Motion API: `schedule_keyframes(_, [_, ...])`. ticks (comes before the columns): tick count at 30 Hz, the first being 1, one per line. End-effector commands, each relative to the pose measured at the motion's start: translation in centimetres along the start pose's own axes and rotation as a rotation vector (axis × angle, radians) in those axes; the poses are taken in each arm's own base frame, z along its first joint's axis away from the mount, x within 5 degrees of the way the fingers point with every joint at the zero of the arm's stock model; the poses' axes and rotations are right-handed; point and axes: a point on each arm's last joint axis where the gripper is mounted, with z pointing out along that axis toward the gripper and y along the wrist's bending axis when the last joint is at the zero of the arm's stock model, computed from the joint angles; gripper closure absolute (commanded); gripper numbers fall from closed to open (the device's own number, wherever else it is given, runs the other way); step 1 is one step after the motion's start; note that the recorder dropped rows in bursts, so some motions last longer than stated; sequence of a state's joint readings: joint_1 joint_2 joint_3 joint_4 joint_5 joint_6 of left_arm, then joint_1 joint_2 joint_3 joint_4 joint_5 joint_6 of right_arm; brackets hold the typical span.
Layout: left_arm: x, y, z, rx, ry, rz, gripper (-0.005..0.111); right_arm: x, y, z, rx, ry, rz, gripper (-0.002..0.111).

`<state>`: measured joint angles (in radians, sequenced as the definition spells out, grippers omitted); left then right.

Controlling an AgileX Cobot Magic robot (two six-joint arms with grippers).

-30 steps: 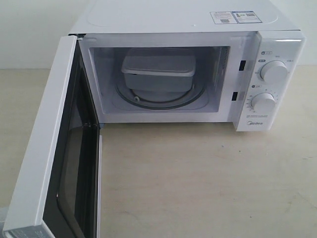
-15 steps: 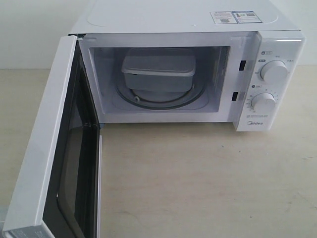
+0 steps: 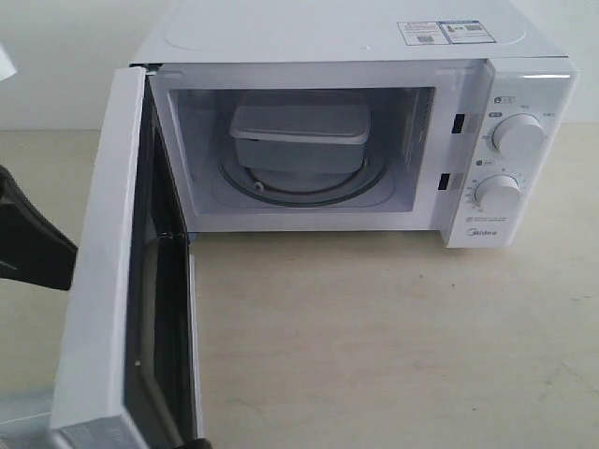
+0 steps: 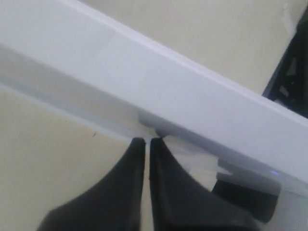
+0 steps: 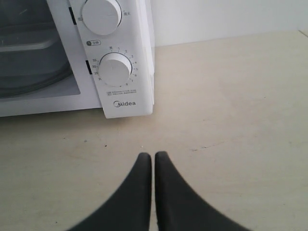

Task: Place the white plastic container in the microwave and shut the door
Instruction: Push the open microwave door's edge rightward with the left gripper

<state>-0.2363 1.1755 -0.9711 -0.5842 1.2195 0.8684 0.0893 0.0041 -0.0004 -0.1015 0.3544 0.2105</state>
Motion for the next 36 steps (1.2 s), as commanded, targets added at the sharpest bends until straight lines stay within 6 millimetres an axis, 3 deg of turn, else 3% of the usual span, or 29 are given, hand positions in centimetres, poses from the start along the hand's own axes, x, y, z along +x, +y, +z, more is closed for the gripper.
schedule_keyframes(1, [-1.0, -1.4, 0.6, 0.097, -0.059, 0.052, 0.102, -0.1, 0.0, 0.0, -0.001, -0.010, -0.015, 0.108])
schedule_keyframes(10, [-3.5, -0.6, 3.1, 0.040, -0.184, 0.116, 0.102, -0.1, 0.0, 0.0, -0.001, -0.010, -0.015, 0.108])
schedule_keyframes(18, [-6.4, 2.1, 5.6, -0.140, -0.340, 0.143, 0.102, -0.1, 0.0, 0.0, -0.001, -0.010, -0.015, 0.108])
schedule_keyframes(22, [-8.2, 3.4, 5.3, -0.226, -0.469, 0.093, 0.102, -0.1, 0.0, 0.0, -0.001, -0.010, -0.015, 0.108])
schedule_keyframes(26, [-9.4, 3.3, 4.5, -0.216, -0.513, 0.108, 0.102, -0.1, 0.0, 0.0, -0.001, -0.010, -0.015, 0.108])
schedule_keyframes(36, [-9.7, 2.2, 3.2, -0.181, -0.531, 0.149, 0.102, -0.1, 0.0, 0.0, -0.001, -0.010, -0.015, 0.108])
